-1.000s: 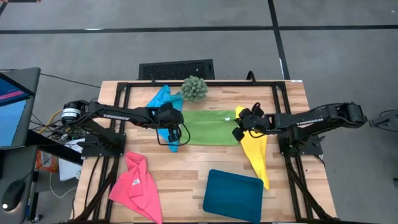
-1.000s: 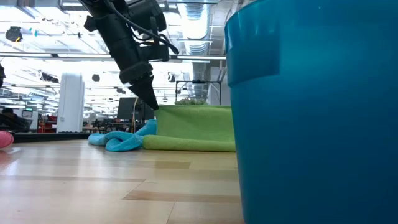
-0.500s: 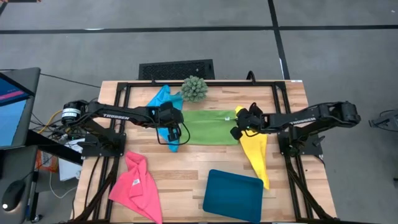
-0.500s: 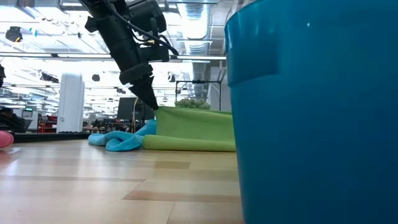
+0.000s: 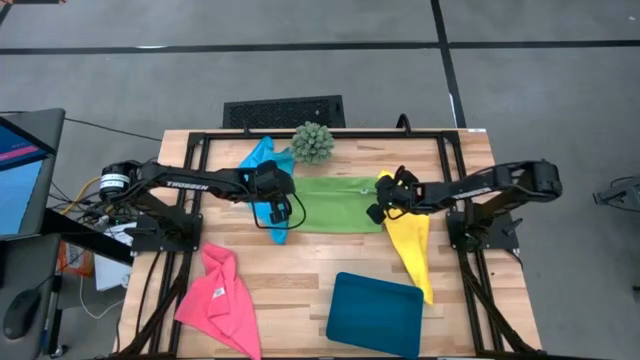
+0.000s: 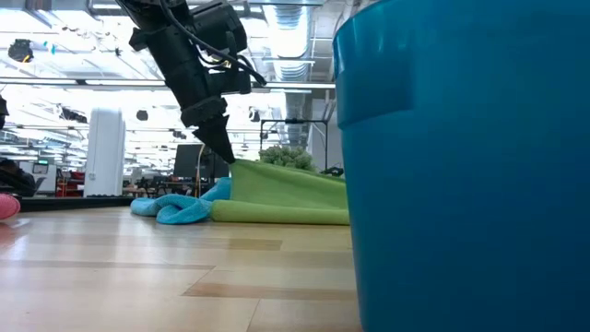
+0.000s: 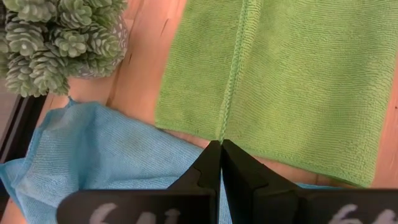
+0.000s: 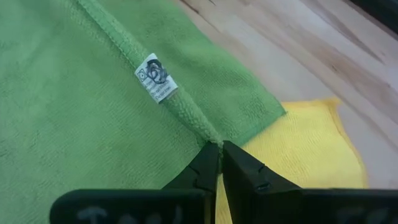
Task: Fold microfiber towels
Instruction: Fold the green microfiber cloth
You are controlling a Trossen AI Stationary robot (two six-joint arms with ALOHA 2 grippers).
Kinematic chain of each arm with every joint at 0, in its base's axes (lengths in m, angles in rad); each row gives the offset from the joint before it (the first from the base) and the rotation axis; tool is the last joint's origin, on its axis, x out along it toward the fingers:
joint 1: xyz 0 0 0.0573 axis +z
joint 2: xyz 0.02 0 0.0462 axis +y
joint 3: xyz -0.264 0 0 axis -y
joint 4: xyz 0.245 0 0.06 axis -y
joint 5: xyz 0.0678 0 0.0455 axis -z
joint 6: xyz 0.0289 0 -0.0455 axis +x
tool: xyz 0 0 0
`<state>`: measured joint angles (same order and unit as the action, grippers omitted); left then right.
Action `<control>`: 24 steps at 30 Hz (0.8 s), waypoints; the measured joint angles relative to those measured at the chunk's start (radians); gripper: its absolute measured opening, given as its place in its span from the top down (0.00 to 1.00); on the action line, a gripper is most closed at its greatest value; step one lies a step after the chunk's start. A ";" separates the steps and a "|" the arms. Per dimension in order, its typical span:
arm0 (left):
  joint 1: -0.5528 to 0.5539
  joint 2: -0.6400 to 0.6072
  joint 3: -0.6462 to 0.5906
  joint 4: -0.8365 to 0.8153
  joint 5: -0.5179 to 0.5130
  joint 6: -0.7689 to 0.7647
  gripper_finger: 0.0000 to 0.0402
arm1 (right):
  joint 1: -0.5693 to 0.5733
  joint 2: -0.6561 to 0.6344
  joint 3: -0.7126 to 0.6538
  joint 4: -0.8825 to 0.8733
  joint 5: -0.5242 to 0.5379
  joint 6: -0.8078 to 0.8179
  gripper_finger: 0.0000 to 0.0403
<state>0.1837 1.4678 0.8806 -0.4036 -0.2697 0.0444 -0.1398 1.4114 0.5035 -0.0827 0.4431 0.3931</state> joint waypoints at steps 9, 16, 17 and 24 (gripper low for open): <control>0.001 0.008 0.000 0.002 -0.058 0.007 0.93 | -0.029 0.018 0.000 0.009 0.000 -0.003 0.84; 0.001 0.008 0.000 0.006 -0.069 0.054 0.75 | -0.072 0.016 0.000 0.010 0.000 -0.012 0.72; 0.001 0.008 0.000 0.012 -0.076 0.072 0.73 | -0.075 0.014 0.000 0.010 0.000 -0.015 0.71; 0.001 -0.018 0.000 0.034 -0.034 0.086 0.66 | -0.046 -0.096 -0.001 0.020 0.000 -0.113 0.67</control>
<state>0.1844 1.4496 0.8806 -0.3692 -0.3038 0.1301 -0.1855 1.3152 0.5030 -0.0624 0.4435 0.2799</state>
